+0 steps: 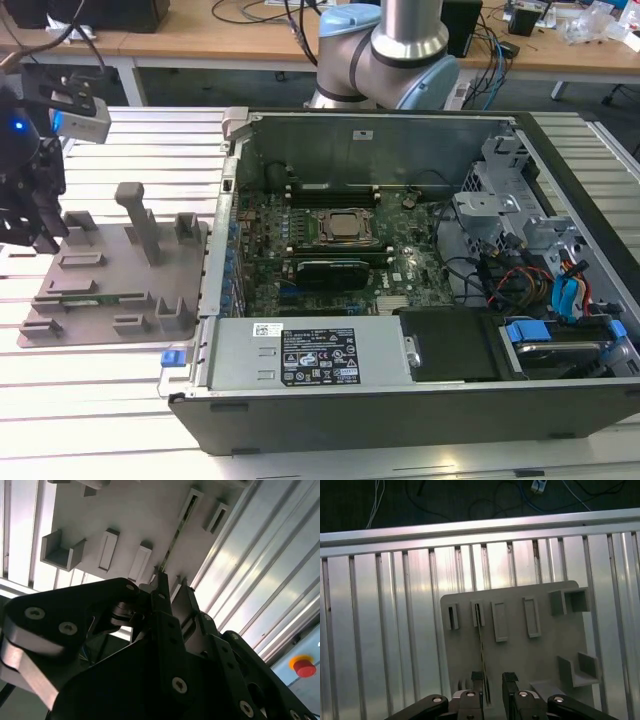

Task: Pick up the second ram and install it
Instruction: 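Pick up the second ram and move it above second insertion slot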

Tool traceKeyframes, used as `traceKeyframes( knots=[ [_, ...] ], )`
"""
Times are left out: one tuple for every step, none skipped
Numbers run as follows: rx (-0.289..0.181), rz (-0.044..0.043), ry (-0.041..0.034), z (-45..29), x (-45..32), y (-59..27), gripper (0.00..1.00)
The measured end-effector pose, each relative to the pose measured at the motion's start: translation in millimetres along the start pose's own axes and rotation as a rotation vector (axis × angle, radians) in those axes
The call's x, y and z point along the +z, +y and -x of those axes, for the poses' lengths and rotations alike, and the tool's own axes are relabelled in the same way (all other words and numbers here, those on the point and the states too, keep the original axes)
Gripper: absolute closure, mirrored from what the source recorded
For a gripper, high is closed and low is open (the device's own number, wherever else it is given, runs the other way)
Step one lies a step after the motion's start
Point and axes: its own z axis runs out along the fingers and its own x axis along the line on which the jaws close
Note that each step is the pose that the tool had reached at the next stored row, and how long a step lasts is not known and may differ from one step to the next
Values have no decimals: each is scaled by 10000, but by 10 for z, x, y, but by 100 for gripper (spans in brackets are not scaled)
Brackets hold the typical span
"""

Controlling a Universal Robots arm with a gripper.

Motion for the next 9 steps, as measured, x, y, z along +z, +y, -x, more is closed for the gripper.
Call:
traceKeyframes(
  knots=[
    [0, 0, 0, 0, 23, -1, 70],
    [0, -1, 0, -1, 39, -2, 70],
    [0, 0, 0, -1, 55, -3, 70],
    [0, 0, 0, -1, 69, -3, 70],
    [0, 0, 0, -2, 79, -4, 70],
    [0, 0, 0, -2, 86, -4, 70],
    [0, 0, 0, -2, 100, -5, 70],
    [0, 0, 0, -3, 116, -5, 70],
    [0, 0, 0, -3, 141, -6, 70]
  ],
)
